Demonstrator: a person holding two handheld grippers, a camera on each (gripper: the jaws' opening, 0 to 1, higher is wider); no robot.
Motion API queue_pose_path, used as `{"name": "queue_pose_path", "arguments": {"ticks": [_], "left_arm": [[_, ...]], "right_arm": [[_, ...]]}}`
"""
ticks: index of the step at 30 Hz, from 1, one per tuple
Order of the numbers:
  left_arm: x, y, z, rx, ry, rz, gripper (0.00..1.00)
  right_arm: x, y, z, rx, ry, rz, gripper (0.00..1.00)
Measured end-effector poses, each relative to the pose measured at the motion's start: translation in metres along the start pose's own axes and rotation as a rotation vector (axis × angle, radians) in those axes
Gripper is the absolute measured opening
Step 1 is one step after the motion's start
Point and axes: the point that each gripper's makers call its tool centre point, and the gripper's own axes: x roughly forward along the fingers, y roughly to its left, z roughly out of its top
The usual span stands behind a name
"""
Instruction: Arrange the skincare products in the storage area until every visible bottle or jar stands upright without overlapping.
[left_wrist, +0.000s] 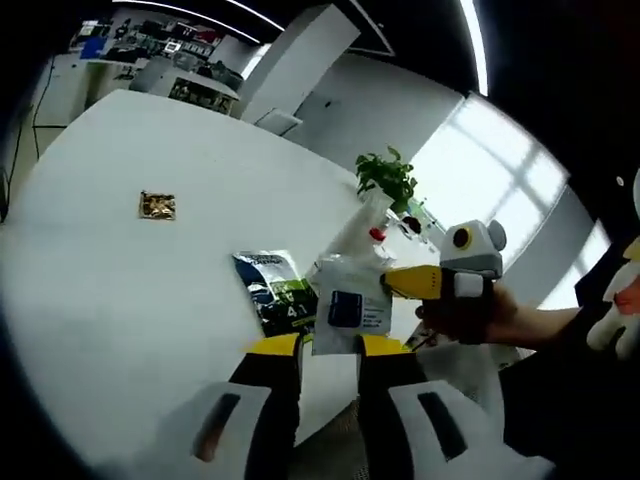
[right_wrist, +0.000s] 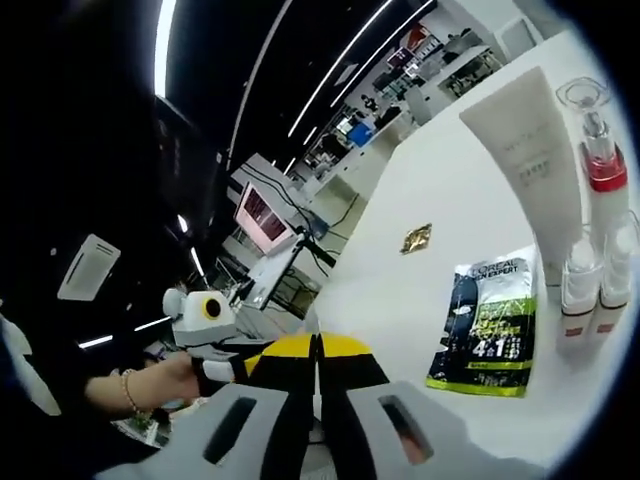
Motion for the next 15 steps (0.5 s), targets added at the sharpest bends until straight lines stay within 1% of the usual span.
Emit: {"name": "queue_pose_path", "arguments": {"ticks": [3, 4, 6, 8, 10, 11, 12, 14, 15], "left_arm": [[-0.002, 0.006, 0.001, -0.022, -0.008, 0.027, 0.06], [-0.003, 0.008, 0.001, -0.047, -0.011, 0.037, 0.05], [-0.004, 0.011, 0.001, -0.055, -0.008, 0.045, 0.03], [-0.004, 0.018, 0.002, -0.090, -0.006, 0.072, 0.01], [-0.004, 0.025, 0.001, -0.114, -0.003, 0.094, 0.01], [-0.003, 0.033, 0.000, -0.148, 0.001, 0.110, 0.00], [-0.002, 0.039, -0.001, -0.164, 0.004, 0.120, 0.00], [0.000, 0.046, -0.003, -0.183, 0.005, 0.145, 0.00], [0.001, 0.051, -0.005, -0.209, 0.008, 0.165, 0.00]], "right_arm": [[0.006, -0.004, -0.001, -0.033, 0.017, -0.029, 0.01], [0.009, -0.006, -0.002, -0.051, 0.027, -0.045, 0.01], [0.015, -0.013, -0.004, -0.089, 0.053, -0.086, 0.01], [0.023, -0.020, -0.005, -0.135, 0.076, -0.129, 0.01], [0.028, -0.026, -0.006, -0.167, 0.103, -0.154, 0.01], [0.035, -0.030, -0.008, -0.203, 0.126, -0.176, 0.01], [0.042, -0.032, -0.009, -0.239, 0.141, -0.189, 0.01], [0.051, -0.039, -0.011, -0.292, 0.173, -0.213, 0.01], [0.054, -0.041, -0.012, -0.309, 0.184, -0.222, 0.01]]}}
